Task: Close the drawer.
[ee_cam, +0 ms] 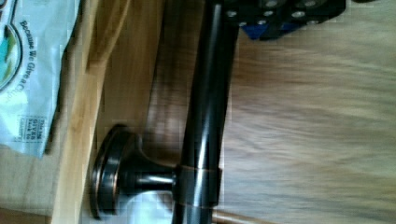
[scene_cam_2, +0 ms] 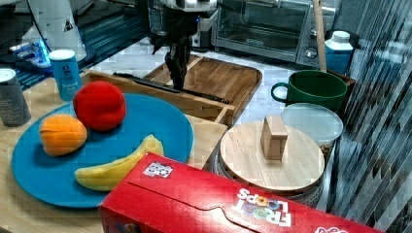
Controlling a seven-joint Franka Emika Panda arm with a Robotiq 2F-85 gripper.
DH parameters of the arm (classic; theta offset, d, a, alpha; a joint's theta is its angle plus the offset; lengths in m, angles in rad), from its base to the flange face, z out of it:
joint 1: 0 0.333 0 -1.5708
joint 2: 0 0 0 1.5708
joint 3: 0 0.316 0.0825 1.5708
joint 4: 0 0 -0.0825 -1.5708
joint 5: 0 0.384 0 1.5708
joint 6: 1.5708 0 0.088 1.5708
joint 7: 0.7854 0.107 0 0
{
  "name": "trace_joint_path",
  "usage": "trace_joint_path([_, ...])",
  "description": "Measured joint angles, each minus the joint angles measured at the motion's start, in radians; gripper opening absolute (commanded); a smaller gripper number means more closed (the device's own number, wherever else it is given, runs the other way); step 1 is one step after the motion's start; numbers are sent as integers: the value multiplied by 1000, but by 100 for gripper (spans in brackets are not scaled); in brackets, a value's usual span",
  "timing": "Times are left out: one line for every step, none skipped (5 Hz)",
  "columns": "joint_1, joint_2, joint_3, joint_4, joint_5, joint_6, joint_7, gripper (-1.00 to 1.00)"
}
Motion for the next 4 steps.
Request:
trace_joint_path([-39,40,-31,33,2,42,-4,-100])
trace_joint_path([-69,56,-62,59,0,46,-13,-100])
trace_joint_path([-74,71,-71,88,0,18,-37,-100])
trace_joint_path([-55,75,-86,100,-3,-5,-82,-100])
